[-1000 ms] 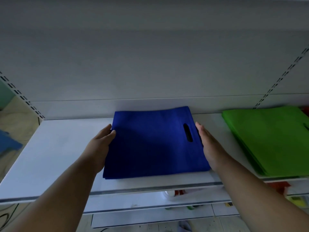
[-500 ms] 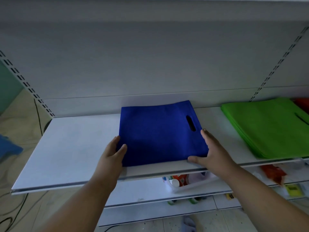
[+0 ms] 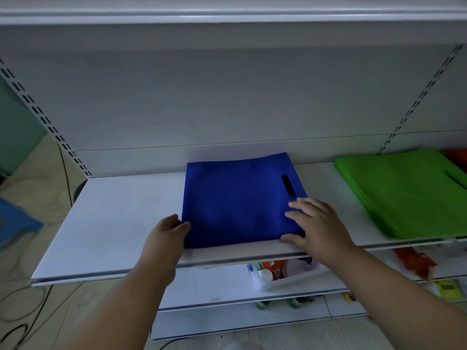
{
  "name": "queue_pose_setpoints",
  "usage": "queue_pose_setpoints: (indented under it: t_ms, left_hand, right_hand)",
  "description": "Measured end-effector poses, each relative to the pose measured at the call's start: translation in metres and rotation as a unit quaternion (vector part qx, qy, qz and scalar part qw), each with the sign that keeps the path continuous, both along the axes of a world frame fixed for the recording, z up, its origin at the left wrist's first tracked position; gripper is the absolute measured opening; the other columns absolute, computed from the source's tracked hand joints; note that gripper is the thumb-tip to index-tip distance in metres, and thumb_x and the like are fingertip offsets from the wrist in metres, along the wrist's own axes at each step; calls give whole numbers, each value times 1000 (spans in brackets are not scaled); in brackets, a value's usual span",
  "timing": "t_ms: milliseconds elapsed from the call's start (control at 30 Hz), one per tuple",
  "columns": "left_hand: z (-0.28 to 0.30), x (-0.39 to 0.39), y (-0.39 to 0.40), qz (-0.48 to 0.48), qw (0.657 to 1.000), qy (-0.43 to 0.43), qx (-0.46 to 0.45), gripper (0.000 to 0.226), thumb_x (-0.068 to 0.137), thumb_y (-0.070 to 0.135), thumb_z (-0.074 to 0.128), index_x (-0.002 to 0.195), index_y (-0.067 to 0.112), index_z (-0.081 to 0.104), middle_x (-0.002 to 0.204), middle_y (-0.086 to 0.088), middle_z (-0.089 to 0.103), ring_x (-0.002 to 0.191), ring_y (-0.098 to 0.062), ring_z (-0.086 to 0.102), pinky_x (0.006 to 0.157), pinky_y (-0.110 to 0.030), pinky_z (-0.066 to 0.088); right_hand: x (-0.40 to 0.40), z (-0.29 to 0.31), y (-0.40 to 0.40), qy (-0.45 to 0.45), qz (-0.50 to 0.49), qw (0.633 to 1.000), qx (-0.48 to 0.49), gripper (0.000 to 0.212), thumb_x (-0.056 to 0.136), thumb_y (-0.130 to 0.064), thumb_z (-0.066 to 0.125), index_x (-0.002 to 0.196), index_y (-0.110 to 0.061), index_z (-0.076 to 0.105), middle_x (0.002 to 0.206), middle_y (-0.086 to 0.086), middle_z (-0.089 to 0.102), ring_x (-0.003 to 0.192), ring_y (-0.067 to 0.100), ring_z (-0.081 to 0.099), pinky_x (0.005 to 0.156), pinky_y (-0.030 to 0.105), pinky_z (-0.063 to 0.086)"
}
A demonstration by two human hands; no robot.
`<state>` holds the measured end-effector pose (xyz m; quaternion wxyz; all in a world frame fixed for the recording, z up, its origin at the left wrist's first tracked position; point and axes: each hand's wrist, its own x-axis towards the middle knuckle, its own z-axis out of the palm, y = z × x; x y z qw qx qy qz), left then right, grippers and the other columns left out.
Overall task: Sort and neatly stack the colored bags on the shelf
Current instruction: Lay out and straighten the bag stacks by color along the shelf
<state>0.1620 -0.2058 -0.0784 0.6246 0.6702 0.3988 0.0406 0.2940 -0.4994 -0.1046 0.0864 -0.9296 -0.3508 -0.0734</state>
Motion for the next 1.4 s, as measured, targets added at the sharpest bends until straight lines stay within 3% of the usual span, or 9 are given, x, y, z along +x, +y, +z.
queue_pose_setpoints:
  t_ms: [100,300,400,633,800,967,1100,1267,1400]
  left_hand:
    - [0,9,10,17,997,15,-68,20,92,20,58,104,5,65,103,-15,71,96,-27,65,93,-42,51]
    - [7,26,11,-17,991,60,-122,26,94,22,60,110,2,61,104,-16,70,83,-32,65,62,-37,54]
    - [15,34,8,-36,991,71,-108,25,95,24,59,113,6,57,107,-14,68,88,-31,66,61,-37,55]
    - [34,38,1,-25,983,26,-180,19,95,5,52,113,2,53,110,-19,64,95,-37,66,62,-42,59]
    - [25,36,5,0,981,6,-192,14,94,1,51,107,3,53,113,-17,58,98,-35,61,61,-42,58]
    - [11,35,8,-28,992,47,-118,16,96,10,47,109,4,54,106,-19,64,79,-34,70,50,-33,52]
    - [7,34,7,-83,993,84,-5,18,92,13,43,98,0,55,78,-24,63,56,-33,59,51,-32,41]
    - [4,23,5,-89,993,77,23,26,95,29,58,110,9,53,88,-10,64,55,-24,56,53,-30,47]
    - [-2,-1,8,-183,981,5,66,72,74,23,81,131,39,42,95,7,71,77,-12,69,65,-23,51]
  right_hand:
    - [-4,-1,3,2,-16,999,-30,57,74,-58,73,113,-18,71,126,0,64,121,22,52,99,39,43]
    - [-22,14,33,41,-13,998,-44,78,79,-71,55,139,-23,49,147,-4,43,138,19,33,113,36,25]
    - [-38,16,74,94,36,995,-27,80,83,-68,54,147,-24,33,149,-6,33,137,17,27,112,33,21]
    - [-42,-5,107,34,22,998,48,47,81,-43,57,121,-19,58,118,-4,57,110,20,53,95,36,44]
    - [-27,0,71,-14,-36,999,-1,55,62,-29,82,112,-17,65,116,0,62,106,24,60,88,41,50]
    - [-13,8,17,-25,-144,989,-38,72,57,-37,84,121,-12,63,130,12,57,118,34,53,93,49,46]
    - [-9,11,3,92,-207,973,47,84,72,-43,74,144,-20,37,140,4,39,106,25,57,76,31,47]
    - [-7,0,-10,178,-180,953,164,90,75,-33,82,149,-25,30,137,0,37,105,9,47,83,20,41]
    - [-1,0,-24,246,-151,939,188,98,70,-31,86,149,-33,27,136,-7,35,116,3,38,92,19,37]
